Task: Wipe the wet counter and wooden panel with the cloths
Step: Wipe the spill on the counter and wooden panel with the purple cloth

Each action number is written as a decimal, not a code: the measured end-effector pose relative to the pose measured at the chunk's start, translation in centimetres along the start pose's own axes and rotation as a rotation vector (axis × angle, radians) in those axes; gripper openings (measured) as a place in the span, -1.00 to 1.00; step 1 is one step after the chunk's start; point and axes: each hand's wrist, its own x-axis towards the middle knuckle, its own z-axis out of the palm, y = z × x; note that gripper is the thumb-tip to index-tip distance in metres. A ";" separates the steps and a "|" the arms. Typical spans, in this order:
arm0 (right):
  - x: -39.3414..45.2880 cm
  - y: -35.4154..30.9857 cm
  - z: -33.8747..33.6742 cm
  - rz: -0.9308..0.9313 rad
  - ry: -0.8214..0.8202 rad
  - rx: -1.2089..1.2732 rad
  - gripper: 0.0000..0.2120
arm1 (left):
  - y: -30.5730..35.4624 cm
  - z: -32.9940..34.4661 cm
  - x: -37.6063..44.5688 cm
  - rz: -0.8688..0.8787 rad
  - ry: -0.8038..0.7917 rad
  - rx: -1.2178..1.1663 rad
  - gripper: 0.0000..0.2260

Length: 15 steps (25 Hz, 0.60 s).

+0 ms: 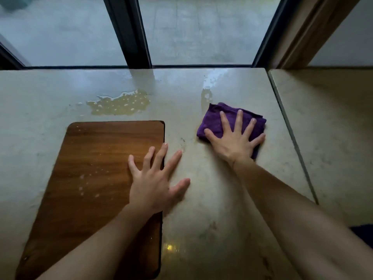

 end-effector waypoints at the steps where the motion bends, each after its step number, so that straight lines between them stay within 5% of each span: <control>1: 3.4 -0.6 -1.1 -0.003 0.003 -0.004 -0.20 | 0.0 0.1 0.1 0.003 0.006 0.003 -0.33; 7: 18.8 -6.4 -5.9 -0.058 -0.021 -0.009 -0.20 | -0.2 0.8 0.2 0.041 0.081 0.038 -0.32; 15: 19.4 -8.0 -5.1 -0.405 -0.039 -0.107 -0.28 | -0.2 0.6 0.3 0.024 0.042 0.054 -0.30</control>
